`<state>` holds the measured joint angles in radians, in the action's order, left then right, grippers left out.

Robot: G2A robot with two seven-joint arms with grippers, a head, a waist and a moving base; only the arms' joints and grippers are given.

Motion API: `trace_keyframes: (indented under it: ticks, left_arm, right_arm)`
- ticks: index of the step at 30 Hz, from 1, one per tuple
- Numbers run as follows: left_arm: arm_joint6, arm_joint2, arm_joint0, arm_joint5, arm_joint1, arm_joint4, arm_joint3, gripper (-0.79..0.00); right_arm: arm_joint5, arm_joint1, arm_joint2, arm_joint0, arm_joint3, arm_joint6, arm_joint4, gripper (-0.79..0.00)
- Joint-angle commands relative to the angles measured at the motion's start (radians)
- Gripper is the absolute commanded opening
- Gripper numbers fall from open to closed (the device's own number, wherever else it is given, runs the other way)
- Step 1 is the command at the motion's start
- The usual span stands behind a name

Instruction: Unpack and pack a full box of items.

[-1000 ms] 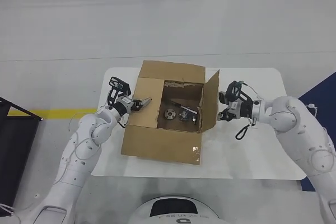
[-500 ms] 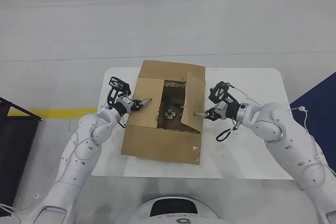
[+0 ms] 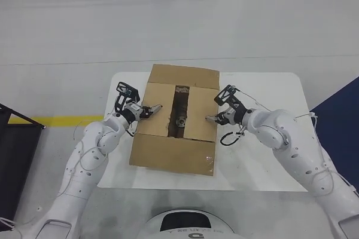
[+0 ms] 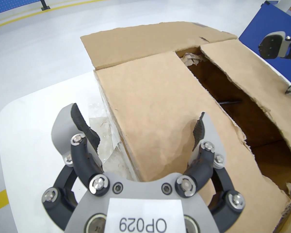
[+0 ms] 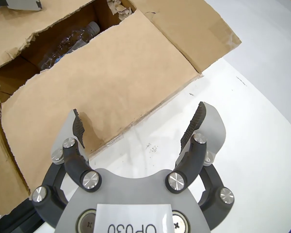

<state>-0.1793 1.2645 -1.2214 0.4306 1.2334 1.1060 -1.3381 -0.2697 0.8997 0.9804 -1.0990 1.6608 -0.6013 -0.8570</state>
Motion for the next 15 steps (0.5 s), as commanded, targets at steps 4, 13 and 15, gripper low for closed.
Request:
trace_keyframes:
  ticks: [4,13,15]
  left_arm:
    - [0.0,0.0,0.0,0.0,0.0,0.0,0.0,0.0]
    - [0.0,0.0,0.0,0.0,0.0,0.0,0.0,0.0]
    - [0.0,0.0,0.0,0.0,0.0,0.0,0.0,0.0]
  right_arm:
    - [-0.018,0.003,0.038,-0.008,0.007,0.059,0.074,0.0]
    - [-0.204,0.022,0.132,0.082,-0.275,0.031,0.654,0.0]
    - [-0.243,0.022,0.139,0.099,-0.324,-0.002,0.688,0.0]
